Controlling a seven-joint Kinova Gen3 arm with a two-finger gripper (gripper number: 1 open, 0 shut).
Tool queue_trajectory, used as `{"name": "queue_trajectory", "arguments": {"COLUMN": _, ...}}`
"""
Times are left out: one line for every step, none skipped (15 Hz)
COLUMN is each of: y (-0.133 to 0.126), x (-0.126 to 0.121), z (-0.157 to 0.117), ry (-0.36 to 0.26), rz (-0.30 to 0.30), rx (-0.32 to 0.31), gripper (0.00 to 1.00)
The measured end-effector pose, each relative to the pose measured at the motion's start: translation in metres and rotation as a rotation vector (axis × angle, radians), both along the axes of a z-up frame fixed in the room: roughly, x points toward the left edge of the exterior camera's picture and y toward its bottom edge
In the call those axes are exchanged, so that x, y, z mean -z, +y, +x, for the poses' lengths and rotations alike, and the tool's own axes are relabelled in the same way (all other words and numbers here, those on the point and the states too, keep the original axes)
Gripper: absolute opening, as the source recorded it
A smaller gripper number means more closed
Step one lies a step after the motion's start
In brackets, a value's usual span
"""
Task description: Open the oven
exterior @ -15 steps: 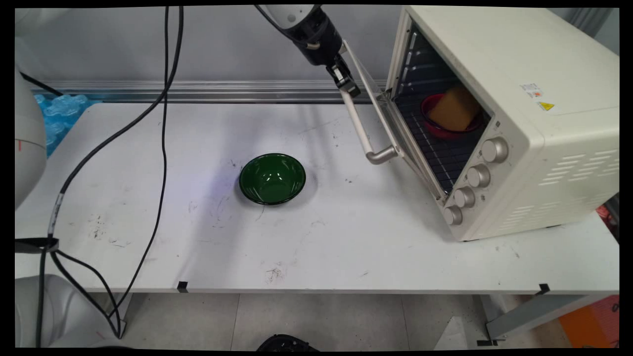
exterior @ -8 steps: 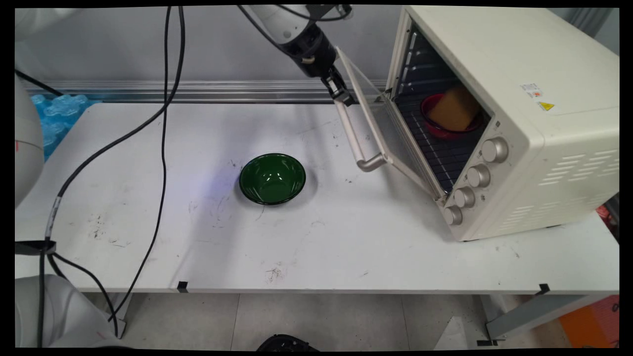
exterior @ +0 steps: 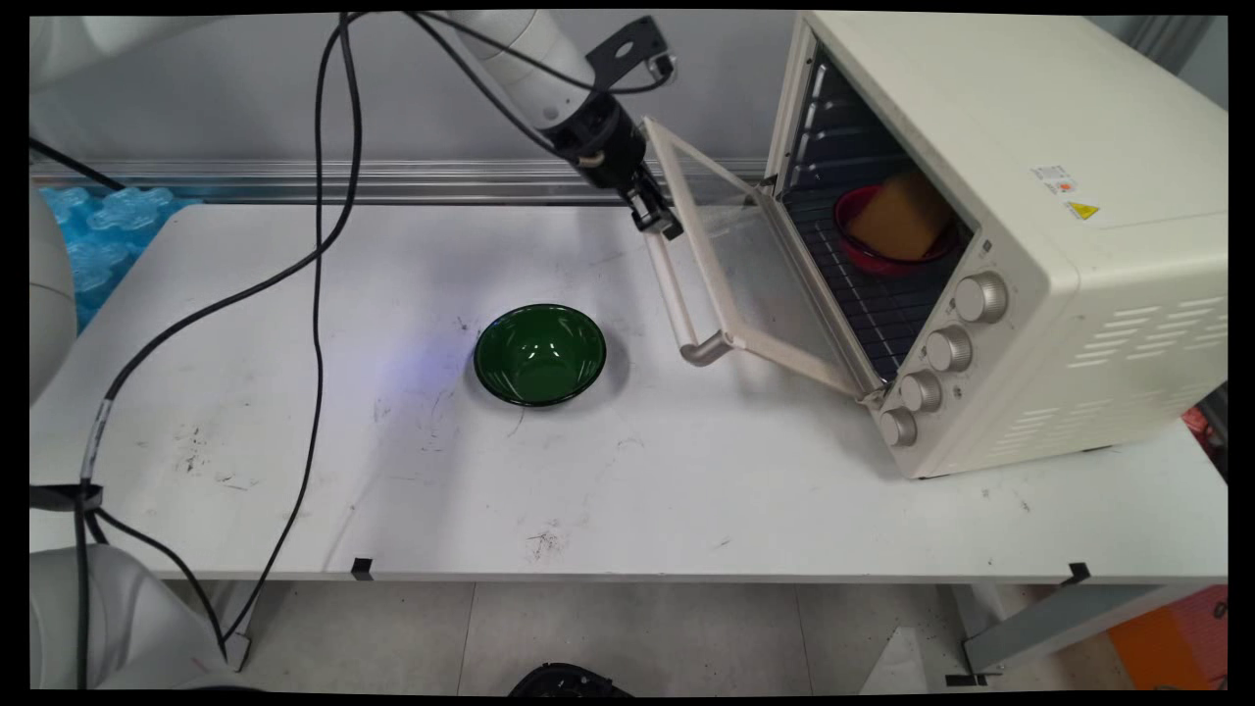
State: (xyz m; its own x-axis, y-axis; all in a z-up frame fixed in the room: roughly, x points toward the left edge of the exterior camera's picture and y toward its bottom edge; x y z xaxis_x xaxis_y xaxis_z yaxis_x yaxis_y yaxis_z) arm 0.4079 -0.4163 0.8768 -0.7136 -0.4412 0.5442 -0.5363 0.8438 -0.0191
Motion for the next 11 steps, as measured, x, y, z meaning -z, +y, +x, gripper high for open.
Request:
{"name": "queue_trajectory", "arguments": {"y": 0.003, "x": 0.004, "z": 0.002, "ry": -0.004, "rz": 0.001, "rx": 0.000, "gripper": 0.00}}
{"name": "queue_trajectory", "arguments": {"y": 0.005, "x": 0.006, "z": 0.004, "ry": -0.007, "rz": 0.002, "rx": 0.000, "gripper": 0.00}}
{"name": "queue_trajectory", "arguments": {"y": 0.009, "x": 0.010, "z": 0.006, "ry": -0.011, "rz": 0.003, "rx": -0.001, "gripper": 0.00}}
{"name": "queue_trajectory", "arguments": {"y": 0.011, "x": 0.013, "z": 0.008, "ry": -0.015, "rz": 0.004, "rx": -0.001, "gripper": 0.00}}
{"name": "queue_trajectory", "arguments": {"y": 0.015, "x": 0.016, "z": 0.011, "ry": -0.020, "rz": 0.006, "rx": -0.001, "gripper": 0.00}}
{"name": "queue_trajectory", "arguments": {"y": 0.018, "x": 0.019, "z": 0.013, "ry": -0.025, "rz": 0.006, "rx": 0.000, "gripper": 0.00}}
{"name": "queue_trajectory", "arguments": {"y": 0.021, "x": 0.021, "z": 0.015, "ry": -0.030, "rz": 0.007, "rx": 0.001, "gripper": 0.00}}
{"name": "queue_trajectory", "arguments": {"y": 0.024, "x": 0.023, "z": 0.016, "ry": -0.033, "rz": 0.007, "rx": 0.002, "gripper": 0.00}}
{"name": "queue_trajectory", "arguments": {"y": 0.028, "x": 0.025, "z": 0.019, "ry": -0.038, "rz": 0.008, "rx": 0.002, "gripper": 0.00}}
{"name": "queue_trajectory", "arguments": {"y": 0.033, "x": 0.028, "z": 0.022, "ry": -0.046, "rz": 0.011, "rx": 0.002, "gripper": 0.00}}
{"name": "queue_trajectory", "arguments": {"y": 0.036, "x": 0.030, "z": 0.024, "ry": -0.051, "rz": 0.012, "rx": 0.004, "gripper": 0.00}}
